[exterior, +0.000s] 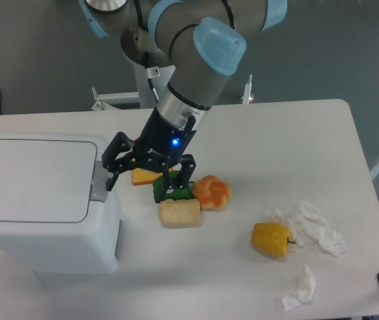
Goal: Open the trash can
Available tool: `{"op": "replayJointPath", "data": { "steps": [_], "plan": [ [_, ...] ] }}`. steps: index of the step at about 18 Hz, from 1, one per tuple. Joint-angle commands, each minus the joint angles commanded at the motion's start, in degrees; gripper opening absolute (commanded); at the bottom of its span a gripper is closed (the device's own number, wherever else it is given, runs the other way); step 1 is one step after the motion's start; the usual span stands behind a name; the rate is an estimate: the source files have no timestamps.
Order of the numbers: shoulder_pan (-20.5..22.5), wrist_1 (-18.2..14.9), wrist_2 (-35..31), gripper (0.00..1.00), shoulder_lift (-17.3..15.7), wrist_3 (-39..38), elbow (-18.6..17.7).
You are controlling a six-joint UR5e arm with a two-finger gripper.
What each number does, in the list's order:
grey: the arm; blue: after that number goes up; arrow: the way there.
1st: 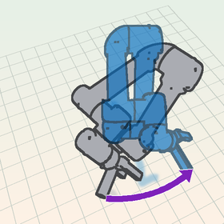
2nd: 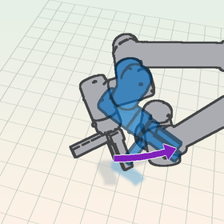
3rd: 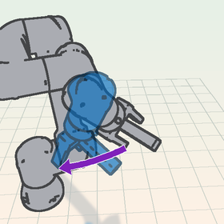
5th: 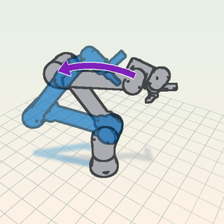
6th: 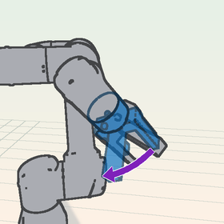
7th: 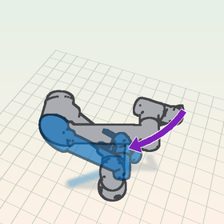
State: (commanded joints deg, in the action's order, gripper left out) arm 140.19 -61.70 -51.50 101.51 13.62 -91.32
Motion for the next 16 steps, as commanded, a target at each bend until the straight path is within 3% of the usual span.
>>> {"op": "replayJointPath", "data": {
  "steps": [8,16],
  "plan": [
    [0.09,0.09,0.09,1.00,-0.17,0.18,0.17],
    [2.46,0.18,-0.17,1.00,-0.09,2.45,5.53]
  ]
}}
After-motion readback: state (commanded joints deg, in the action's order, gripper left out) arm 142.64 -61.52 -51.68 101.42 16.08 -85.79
